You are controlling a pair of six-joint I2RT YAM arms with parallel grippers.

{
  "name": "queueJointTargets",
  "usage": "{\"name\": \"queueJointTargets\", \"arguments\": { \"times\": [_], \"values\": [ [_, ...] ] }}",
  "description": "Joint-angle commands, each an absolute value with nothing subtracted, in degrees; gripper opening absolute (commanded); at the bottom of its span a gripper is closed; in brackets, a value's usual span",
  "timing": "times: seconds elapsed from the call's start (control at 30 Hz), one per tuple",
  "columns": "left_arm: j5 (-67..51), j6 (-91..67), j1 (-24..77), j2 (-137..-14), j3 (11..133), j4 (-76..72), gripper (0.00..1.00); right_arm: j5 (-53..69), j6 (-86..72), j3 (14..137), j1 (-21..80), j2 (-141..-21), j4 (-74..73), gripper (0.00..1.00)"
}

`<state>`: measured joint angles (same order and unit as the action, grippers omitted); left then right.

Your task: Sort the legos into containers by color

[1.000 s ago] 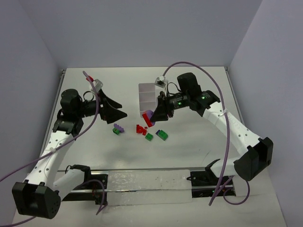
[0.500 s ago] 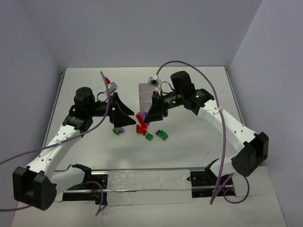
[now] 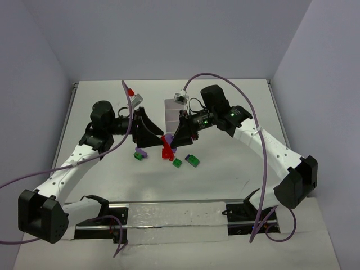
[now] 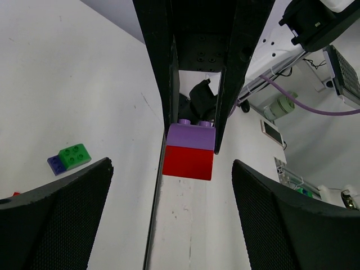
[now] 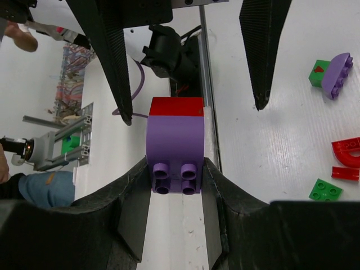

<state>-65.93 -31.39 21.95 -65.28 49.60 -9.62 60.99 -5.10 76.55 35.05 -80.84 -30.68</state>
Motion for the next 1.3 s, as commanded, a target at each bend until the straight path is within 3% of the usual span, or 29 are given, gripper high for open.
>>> {"name": "queueJointTargets", "arguments": {
  "times": [0.0, 0.2, 0.43, 0.67, 0.7, 0.77, 0.8, 0.83, 0.93, 1.27],
  "values": [
    [-68.19, -34.95, 22.84, -66.03, 51.7, -16.57, 0.89, 63.69, -4.92, 78.34, 35.74, -79.93, -27.86, 0.0],
    [-69.81, -34.49, 23.58, -66.04, 51.22, -16.61, 0.81, 63.69, -5.5, 78.05, 35.68, -80.07, -27.25, 0.0],
    [-70.77, -34.07, 23.99, -65.81, 50.26, -15.95, 0.66, 63.9, -6.29, 78.12, 35.68, -80.26, -26.35, 0.0],
    [-71.08, -32.6, 24.08, -65.94, 50.3, -14.3, 0.37, 63.48, -6.62, 77.96, 35.67, -80.07, -26.37, 0.0],
    [-71.74, -32.47, 24.09, -66.2, 50.56, -14.03, 0.31, 62.76, -6.87, 77.97, 35.6, -80.06, -26.47, 0.04],
    [-71.83, -31.28, 24.17, -66.5, 51.01, -12.26, 0.06, 61.2, -7.15, 78.25, 35.62, -80.04, -26.96, 0.24],
    [-71.56, -29.94, 24.17, -66.48, 51.27, -10.99, 0.01, 60.43, -7.15, 78.57, 35.6, -80.12, -27.59, 0.4],
    [-71.36, -28.8, 24.17, -66.4, 51.46, -10.21, 0.0, 60.03, -7.07, 78.94, 35.6, -80.3, -28.19, 0.51],
    [-71.36, -26.9, 24.25, -66.45, 51.75, -7.87, 0.0, 59.53, -7.11, 79.69, 35.68, -80.75, -29.39, 0.66],
    [-71.54, -24.43, 24.69, -66.61, 52.37, -4.75, 0.0, 59.41, -5.12, 79.89, 35.6, -81.37, -31.02, 0.63]
  ]
}}
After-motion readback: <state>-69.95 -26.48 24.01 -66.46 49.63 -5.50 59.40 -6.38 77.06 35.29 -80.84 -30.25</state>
